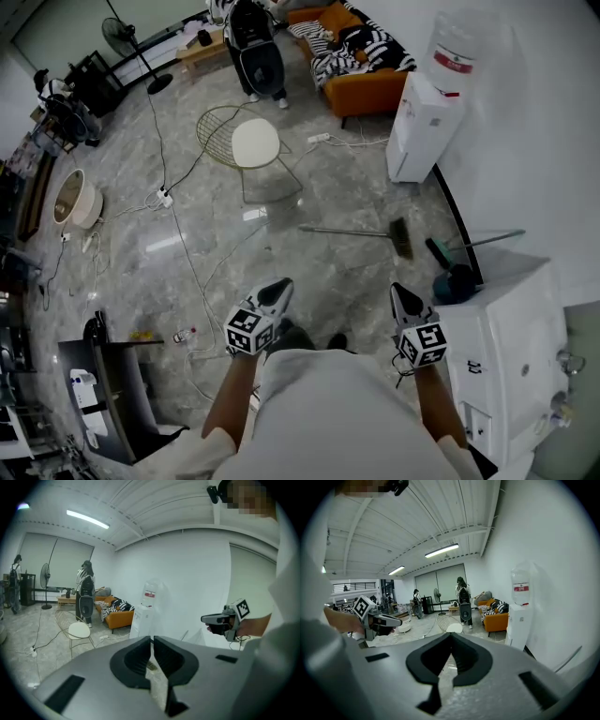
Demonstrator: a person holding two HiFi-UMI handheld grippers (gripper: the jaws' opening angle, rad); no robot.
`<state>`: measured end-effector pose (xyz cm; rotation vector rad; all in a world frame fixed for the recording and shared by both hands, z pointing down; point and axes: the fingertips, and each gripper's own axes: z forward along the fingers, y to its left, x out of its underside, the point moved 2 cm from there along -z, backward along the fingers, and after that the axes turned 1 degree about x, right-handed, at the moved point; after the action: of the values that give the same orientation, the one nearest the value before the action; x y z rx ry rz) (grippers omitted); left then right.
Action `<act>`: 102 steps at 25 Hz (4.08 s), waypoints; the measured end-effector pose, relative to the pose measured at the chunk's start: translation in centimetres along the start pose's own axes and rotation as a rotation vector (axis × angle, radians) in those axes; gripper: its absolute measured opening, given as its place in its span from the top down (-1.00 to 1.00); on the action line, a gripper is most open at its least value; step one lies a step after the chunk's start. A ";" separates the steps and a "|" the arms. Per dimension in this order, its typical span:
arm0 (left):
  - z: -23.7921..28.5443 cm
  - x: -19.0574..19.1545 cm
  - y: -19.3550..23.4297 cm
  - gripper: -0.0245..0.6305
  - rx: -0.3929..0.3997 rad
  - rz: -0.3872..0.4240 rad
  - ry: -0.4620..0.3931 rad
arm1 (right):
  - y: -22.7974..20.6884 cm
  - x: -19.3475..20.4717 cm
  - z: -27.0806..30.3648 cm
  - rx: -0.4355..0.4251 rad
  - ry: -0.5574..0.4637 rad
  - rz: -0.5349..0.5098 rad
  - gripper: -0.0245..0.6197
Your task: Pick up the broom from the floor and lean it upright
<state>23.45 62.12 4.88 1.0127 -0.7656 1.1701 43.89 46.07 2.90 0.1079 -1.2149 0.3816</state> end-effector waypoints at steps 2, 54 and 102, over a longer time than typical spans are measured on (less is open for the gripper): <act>0.1 0.1 0.2 0.86 -0.008 -0.006 0.003 | -0.2 0.2 0.2 -0.003 0.007 0.005 0.92; 22.0 6.1 35.3 0.86 0.123 -0.121 0.167 | -4.7 4.3 44.6 -0.043 0.329 -0.056 0.92; 58.6 56.1 57.8 0.86 0.110 -0.117 0.202 | -22.0 59.1 84.5 -0.416 0.462 -0.188 0.76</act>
<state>-17.79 32.66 90.62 0.9987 -0.4801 1.2019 -6.57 15.24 90.13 -0.2145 -0.7965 -0.0205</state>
